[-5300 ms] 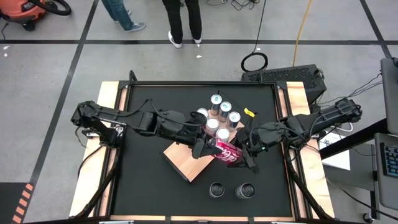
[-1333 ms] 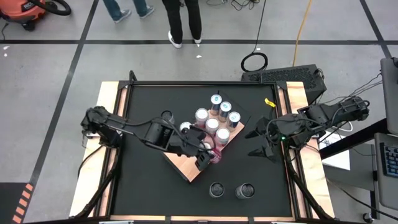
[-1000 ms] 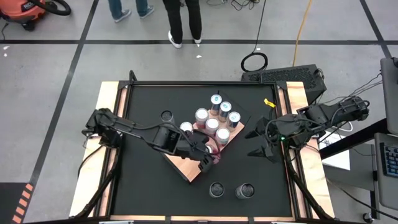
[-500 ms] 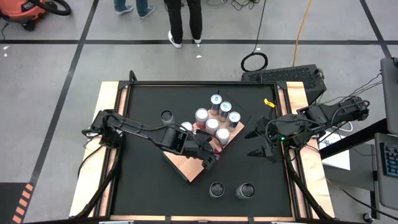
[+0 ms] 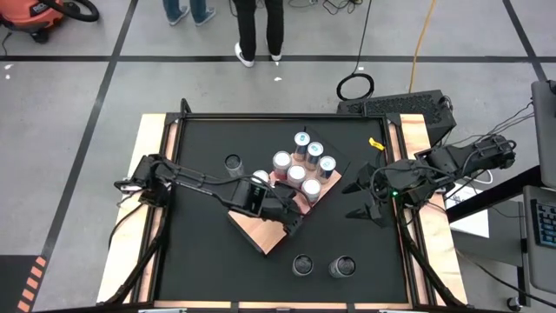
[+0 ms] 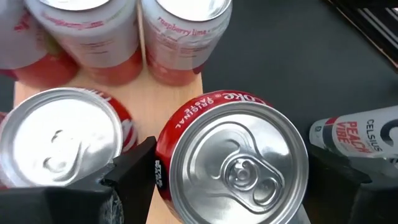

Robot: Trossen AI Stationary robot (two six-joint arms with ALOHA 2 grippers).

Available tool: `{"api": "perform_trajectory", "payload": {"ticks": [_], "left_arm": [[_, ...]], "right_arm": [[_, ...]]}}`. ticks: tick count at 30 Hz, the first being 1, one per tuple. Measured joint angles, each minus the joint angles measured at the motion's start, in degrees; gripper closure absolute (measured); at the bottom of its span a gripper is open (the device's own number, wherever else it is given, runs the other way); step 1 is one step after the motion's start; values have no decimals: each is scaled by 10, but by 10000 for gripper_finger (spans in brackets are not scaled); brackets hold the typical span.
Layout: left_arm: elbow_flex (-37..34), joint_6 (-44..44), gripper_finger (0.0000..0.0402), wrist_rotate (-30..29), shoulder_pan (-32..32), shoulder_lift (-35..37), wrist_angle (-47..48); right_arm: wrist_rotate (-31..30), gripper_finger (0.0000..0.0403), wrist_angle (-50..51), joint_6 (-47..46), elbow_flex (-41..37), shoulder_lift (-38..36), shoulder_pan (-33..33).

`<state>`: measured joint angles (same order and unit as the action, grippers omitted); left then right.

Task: Place canned beverage on shelf
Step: Put the red white soda can on the shelf aligned with the other red white soda cans

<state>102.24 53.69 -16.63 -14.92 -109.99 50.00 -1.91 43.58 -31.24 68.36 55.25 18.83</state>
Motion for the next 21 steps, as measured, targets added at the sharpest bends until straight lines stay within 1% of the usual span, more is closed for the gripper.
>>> {"api": "perform_trajectory", "payload": {"ticks": [9,21], "left_arm": [[0,0,94,-8,6,0,2],[-12,0,94,3,14,0,-1]], "right_arm": [[0,41,0,1,0,0,0],[0,41,0,2,0,0,0]]}}
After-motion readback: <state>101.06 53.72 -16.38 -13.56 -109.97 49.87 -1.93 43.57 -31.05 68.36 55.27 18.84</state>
